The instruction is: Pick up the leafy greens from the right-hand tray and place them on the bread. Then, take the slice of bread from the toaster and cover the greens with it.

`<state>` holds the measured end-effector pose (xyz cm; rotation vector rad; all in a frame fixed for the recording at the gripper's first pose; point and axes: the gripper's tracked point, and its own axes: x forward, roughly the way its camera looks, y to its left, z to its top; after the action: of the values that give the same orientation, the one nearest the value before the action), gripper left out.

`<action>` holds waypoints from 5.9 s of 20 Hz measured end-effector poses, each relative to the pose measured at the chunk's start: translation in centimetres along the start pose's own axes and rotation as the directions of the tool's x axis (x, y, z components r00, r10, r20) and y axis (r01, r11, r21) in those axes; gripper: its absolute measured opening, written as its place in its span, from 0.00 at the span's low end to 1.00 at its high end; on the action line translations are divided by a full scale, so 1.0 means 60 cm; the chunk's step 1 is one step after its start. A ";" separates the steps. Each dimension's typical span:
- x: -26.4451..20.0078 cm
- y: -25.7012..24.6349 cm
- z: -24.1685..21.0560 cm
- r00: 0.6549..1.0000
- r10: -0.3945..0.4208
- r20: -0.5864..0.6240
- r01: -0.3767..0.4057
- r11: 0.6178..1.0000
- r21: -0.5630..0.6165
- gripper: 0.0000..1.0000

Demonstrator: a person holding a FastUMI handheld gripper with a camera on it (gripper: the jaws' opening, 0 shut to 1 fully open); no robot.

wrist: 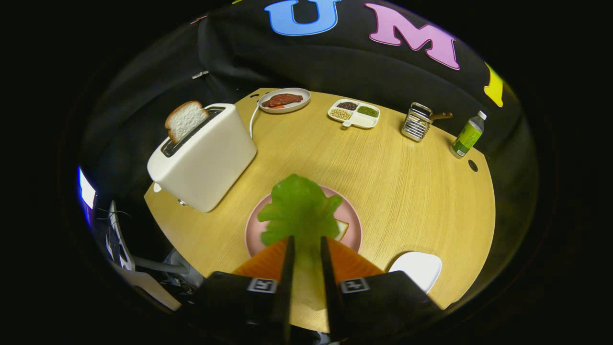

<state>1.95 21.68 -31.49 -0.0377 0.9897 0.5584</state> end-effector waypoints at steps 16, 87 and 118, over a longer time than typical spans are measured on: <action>-0.115 0.155 0.187 0.964 0.140 0.226 -0.134 0.990 -0.040 0.83; 0.041 0.038 0.066 0.979 -0.090 0.184 -0.042 0.791 0.610 0.14; 0.098 -0.102 -0.033 0.962 -0.267 0.049 0.249 0.939 0.236 0.89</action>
<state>5.72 18.39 -38.66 0.0588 0.9467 0.2012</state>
